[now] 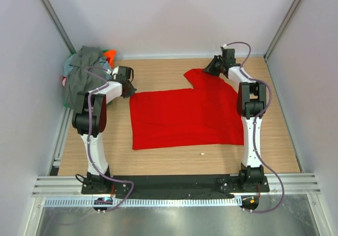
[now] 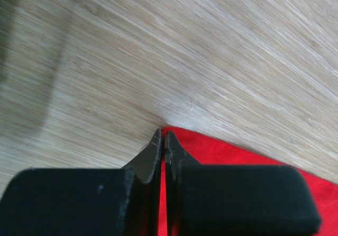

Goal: Fold and stack the t-shirts
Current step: Fold the tshirt

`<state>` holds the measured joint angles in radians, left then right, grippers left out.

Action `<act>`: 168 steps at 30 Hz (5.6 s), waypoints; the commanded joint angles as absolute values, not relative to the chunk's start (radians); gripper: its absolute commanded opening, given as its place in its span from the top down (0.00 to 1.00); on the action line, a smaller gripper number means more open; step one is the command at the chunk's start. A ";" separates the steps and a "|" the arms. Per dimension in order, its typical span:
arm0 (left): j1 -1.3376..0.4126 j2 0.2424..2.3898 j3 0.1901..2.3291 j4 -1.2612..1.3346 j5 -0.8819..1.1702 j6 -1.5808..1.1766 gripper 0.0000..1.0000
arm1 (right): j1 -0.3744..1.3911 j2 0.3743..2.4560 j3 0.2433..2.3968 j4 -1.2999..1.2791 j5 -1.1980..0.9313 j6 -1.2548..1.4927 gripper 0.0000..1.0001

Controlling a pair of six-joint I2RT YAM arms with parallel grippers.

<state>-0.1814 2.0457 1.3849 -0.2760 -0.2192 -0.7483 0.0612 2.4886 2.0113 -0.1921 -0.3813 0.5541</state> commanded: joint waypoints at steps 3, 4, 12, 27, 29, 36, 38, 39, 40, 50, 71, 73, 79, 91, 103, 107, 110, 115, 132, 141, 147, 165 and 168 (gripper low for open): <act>-0.201 2.066 1.417 -0.302 -0.254 -0.719 1.00 | 0.055 2.416 2.023 -0.173 -0.423 0.540 0.99; -0.204 2.065 1.422 -0.316 -0.258 -0.716 1.00 | 0.057 2.407 2.022 -0.179 -0.428 0.528 0.99; -0.221 1.936 1.384 -0.403 -0.247 -0.649 1.00 | 0.054 2.171 1.863 -0.253 -0.434 0.396 0.99; -0.227 1.681 1.187 -0.456 -0.230 -0.655 1.00 | 0.057 1.718 1.385 -0.345 -0.382 0.371 0.99; -0.227 1.686 1.180 -0.454 -0.227 -0.647 1.00 | 0.057 1.633 1.296 -0.347 -0.367 0.373 0.99; -0.227 1.721 1.192 -0.436 -0.213 -0.629 1.00 | 0.055 1.382 1.112 -0.411 -0.266 0.357 0.99; -0.227 1.738 1.198 -0.433 -0.210 -0.629 1.00 | 0.055 1.315 1.072 -0.426 -0.203 0.361 0.98; -0.227 1.743 1.200 -0.434 -0.212 -0.629 1.00 | 0.055 1.290 1.057 -0.451 -0.180 0.362 0.98; -0.227 1.752 1.201 -0.433 -0.209 -0.627 1.00 | 0.055 1.251 1.051 -0.463 -0.135 0.365 0.98; -0.227 1.778 1.227 -0.428 -0.227 -0.617 1.00 | 0.054 1.028 1.023 -0.581 0.102 0.377 0.99; -0.256 1.724 1.207 -0.469 -0.302 -0.621 1.00 | 0.025 0.919 0.853 -0.660 0.333 0.494 0.99; -0.268 1.701 1.197 -0.476 -0.310 -0.624 1.00 | 0.025 0.922 0.851 -0.673 0.379 0.508 0.99; -0.294 1.648 1.146 -0.509 -0.331 -0.646 0.99 | 0.020 0.943 0.841 -0.701 0.466 0.569 0.99; -0.298 1.376 1.100 -0.710 -0.459 -0.750 0.17 | 0.012 0.934 0.851 -0.698 0.410 0.652 0.06; -0.491 1.698 1.223 -0.551 -0.298 -0.649 0.23 | 0.014 1.066 0.623 -0.473 0.040 0.738 0.08; -0.514 1.807 1.246 -0.531 -0.270 -0.672 0.27 | 0.012 1.188 0.643 -0.437 0.020 0.715 0.07; -0.549 1.853 1.243 -0.531 -0.271 -0.692 0.28 | 0.012 1.294 0.675 -0.405 0.018 0.707 0.05; -0.620 1.865 1.158 -0.531 -0.287 -0.751 0.29 | 0.015 1.509 0.825 -0.347 0.021 0.677 0.04; -1.327 1.675 1.194 -0.830 -0.234 -1.244 0.21 | 0.321 2.505 2.298 -0.698 -0.302 0.428 0.03; -1.440 1.539 1.485 -1.166 -0.448 -1.210 0.16 | 0.313 2.185 2.096 -0.706 -0.163 0.399 0.00; -1.290 1.431 1.287 -1.084 -0.568 -1.094 0.11 | 0.316 1.866 1.628 -0.597 -0.060 0.459 0.00; -0.460 2.240 1.994 -0.774 -0.210 -0.632 0.23 | 0.457 0.959 0.518 -0.057 -0.218 0.676 0.00; -0.428 2.461 2.251 -0.882 -0.173 -0.635 0.25 | 0.463 0.825 0.381 0.082 -0.248 0.710 0.00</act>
<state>-0.4679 2.3116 2.0632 -0.7818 -0.2382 -0.6762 0.4572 0.9264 0.4953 -0.1295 -0.1978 0.6586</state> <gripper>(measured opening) 0.752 0.996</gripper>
